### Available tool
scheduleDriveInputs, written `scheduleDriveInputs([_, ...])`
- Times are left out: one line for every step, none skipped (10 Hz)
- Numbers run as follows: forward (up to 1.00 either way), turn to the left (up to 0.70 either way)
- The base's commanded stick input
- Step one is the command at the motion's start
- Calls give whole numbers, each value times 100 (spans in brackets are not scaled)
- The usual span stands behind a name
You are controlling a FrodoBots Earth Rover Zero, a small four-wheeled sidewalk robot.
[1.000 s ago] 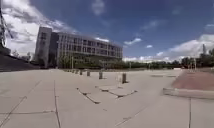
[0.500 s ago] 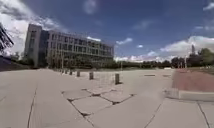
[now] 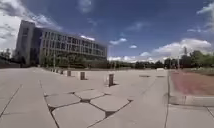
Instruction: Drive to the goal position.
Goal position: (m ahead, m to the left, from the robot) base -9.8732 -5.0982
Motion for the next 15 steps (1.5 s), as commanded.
scheduleDriveInputs([100, -39])
scheduleDriveInputs([100, -39])
scheduleDriveInputs([100, -39])
scheduleDriveInputs([100, -39])
scheduleDriveInputs([100, -39])
scheduleDriveInputs([100, -39])
scheduleDriveInputs([100, -39])
scheduleDriveInputs([100, -39])
scheduleDriveInputs([100, -39])
scheduleDriveInputs([100, -39])
scheduleDriveInputs([100, -16])
scheduleDriveInputs([100, 1])
scheduleDriveInputs([100, 1])
scheduleDriveInputs([100, 1])
scheduleDriveInputs([100, 1])
